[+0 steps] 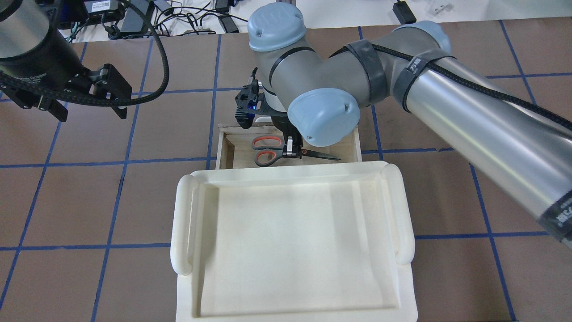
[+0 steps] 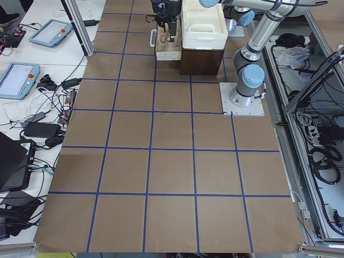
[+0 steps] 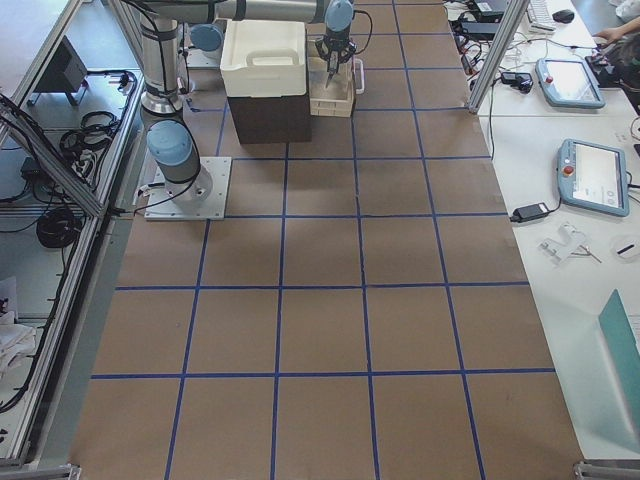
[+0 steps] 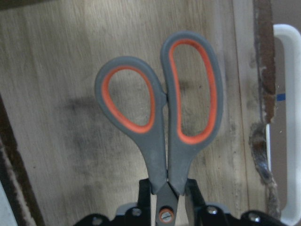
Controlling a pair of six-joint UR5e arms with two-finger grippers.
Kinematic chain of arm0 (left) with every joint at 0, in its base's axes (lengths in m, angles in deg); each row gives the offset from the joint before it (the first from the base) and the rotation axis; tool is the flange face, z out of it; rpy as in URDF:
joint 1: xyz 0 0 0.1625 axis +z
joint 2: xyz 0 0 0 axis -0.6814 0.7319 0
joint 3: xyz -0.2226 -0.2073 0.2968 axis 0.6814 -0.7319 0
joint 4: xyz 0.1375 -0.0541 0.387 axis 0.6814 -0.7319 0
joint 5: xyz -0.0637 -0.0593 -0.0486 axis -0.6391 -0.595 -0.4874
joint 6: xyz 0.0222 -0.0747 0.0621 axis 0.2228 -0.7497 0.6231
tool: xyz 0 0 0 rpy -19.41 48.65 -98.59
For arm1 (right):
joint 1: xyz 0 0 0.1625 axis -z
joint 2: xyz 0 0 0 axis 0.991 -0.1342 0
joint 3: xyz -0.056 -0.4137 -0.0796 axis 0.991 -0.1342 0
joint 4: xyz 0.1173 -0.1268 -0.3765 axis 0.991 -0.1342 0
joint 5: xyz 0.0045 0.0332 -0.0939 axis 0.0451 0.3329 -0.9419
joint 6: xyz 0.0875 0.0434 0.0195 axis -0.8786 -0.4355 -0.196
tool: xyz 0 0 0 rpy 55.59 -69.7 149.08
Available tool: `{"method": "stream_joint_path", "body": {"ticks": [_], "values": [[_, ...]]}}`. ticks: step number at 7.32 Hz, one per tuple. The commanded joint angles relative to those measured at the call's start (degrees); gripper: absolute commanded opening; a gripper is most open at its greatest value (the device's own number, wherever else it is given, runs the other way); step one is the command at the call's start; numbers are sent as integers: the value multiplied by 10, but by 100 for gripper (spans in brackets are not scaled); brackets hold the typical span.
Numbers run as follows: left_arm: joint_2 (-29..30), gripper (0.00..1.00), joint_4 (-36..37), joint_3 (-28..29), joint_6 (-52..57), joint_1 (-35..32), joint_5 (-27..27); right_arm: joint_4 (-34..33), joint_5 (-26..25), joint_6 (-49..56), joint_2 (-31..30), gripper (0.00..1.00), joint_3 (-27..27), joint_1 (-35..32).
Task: Put scissors in drawer and close it
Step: 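Lower the scissors into the drawer and open the right gripper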
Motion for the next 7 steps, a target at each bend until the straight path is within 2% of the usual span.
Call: {"method": "stream_joint_path", "body": {"ticks": [1, 2, 3, 5, 7], "values": [[0, 100, 0, 0, 0, 0, 0, -20, 0, 6, -1, 25, 16, 0], [0, 100, 0, 0, 0, 0, 0, -27, 1, 5, -4, 78, 16, 0], [0, 100, 0, 0, 0, 0, 0, -29, 9, 0, -8, 100, 14, 1], [0, 100, 0, 0, 0, 0, 0, -35, 8, -35, -26, 100, 9, 7], [1, 100, 1, -1, -3, -1, 0, -36, 9, -264, -58, 100, 9, 28]]}}
